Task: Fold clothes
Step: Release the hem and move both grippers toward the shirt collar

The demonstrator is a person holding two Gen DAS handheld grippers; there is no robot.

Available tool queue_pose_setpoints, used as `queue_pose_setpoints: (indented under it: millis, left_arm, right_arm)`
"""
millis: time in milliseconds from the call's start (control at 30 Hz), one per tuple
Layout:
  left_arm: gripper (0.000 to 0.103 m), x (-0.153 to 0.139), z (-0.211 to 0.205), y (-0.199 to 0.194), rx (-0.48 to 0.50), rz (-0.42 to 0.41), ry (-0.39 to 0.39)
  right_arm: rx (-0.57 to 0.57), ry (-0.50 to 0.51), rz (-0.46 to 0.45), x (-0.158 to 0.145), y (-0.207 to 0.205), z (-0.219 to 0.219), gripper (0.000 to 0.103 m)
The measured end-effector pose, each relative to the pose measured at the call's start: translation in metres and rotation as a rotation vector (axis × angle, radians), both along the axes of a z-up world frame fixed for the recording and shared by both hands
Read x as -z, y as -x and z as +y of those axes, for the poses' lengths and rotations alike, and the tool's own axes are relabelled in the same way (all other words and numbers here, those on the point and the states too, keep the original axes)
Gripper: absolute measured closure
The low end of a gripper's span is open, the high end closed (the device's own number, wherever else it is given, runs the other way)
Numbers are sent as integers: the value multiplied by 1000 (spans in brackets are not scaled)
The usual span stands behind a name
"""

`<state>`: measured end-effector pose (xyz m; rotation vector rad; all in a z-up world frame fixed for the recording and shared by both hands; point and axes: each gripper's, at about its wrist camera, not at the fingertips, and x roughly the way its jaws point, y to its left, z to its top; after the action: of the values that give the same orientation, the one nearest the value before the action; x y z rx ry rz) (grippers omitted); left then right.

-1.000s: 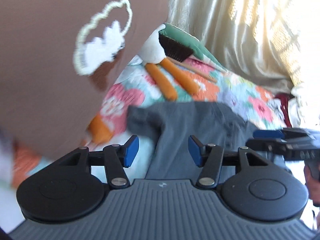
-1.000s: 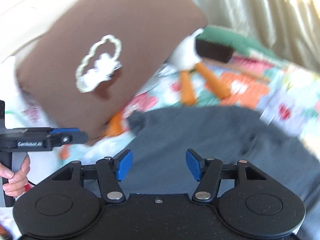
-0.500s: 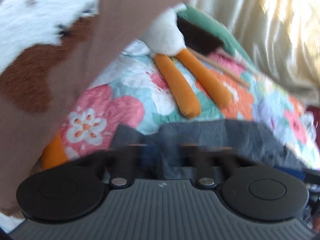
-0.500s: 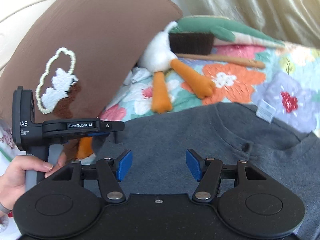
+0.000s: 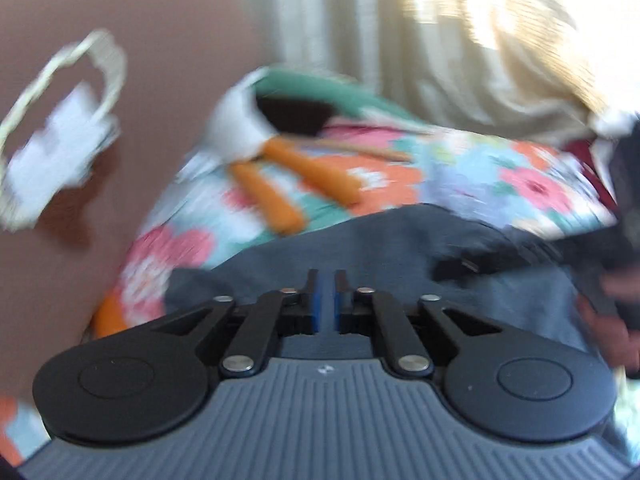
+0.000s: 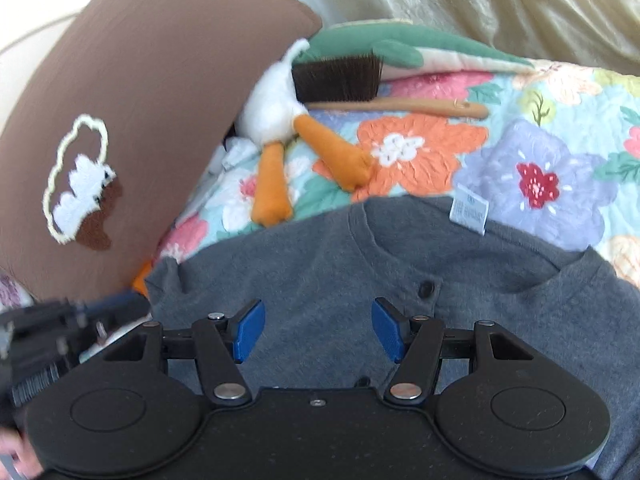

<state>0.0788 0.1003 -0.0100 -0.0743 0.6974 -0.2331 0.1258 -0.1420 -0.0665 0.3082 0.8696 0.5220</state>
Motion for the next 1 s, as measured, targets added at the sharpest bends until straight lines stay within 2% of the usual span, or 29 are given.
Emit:
queue_pose_setpoints:
  millis: [33, 100, 167, 200, 267, 300, 367, 400, 467, 500, 667, 767, 800, 900, 967, 1000]
  left_arm:
    - [69, 1, 12, -6, -42, 32, 55]
    - [58, 7, 25, -15, -87, 61, 84]
    - [48, 13, 21, -27, -92, 71, 22]
    - [39, 16, 19, -34, -93, 75, -13]
    - [36, 24, 13, -47, -102, 81, -59]
    - [37, 29, 11, -52, -83, 70, -53]
    - [89, 39, 11, -61, -68, 106, -49]
    - [103, 43, 11, -66, -83, 145, -57]
    - [103, 51, 13, -71, -107, 206, -48]
    - [103, 51, 14, -67, -103, 200, -21]
    - [103, 38, 1, -39, -28, 112, 6]
    - [103, 31, -8, -32, -24, 100, -30]
    - [103, 29, -10, -33, -43, 106, -64]
    - [96, 22, -9, -34, -80, 98, -131]
    - [70, 20, -6, -35, -103, 92, -154]
    - [38, 19, -4, -37, -123, 99, -163]
  right_arm:
    - [-7, -1, 3, 1, 0, 2, 39]
    - [-22, -13, 6, 3, 1, 7, 39]
    - [-39, -27, 4, 4, 3, 12, 39]
    - [-50, -32, 1, 5, 5, 14, 39]
    - [-59, -23, -1, 7, 6, 19, 39]
    - [-62, -16, -2, 7, 7, 21, 39]
    - [-69, -2, -4, 9, 9, 26, 39]
    - [-68, 4, -3, 9, 9, 26, 39]
    - [-60, 10, 1, 9, 8, 26, 39]
    - [-54, 4, 5, 9, 7, 24, 39]
    - [-19, -8, 9, 8, 4, 14, 39]
    - [-16, -10, 16, 10, 2, 12, 39]
    - [-17, -12, 21, 11, 2, 12, 39]
    - [-23, -13, 25, 12, 2, 13, 39]
    - [-32, -16, 20, 11, 3, 14, 39]
    - [-38, -18, 17, 10, 4, 15, 39]
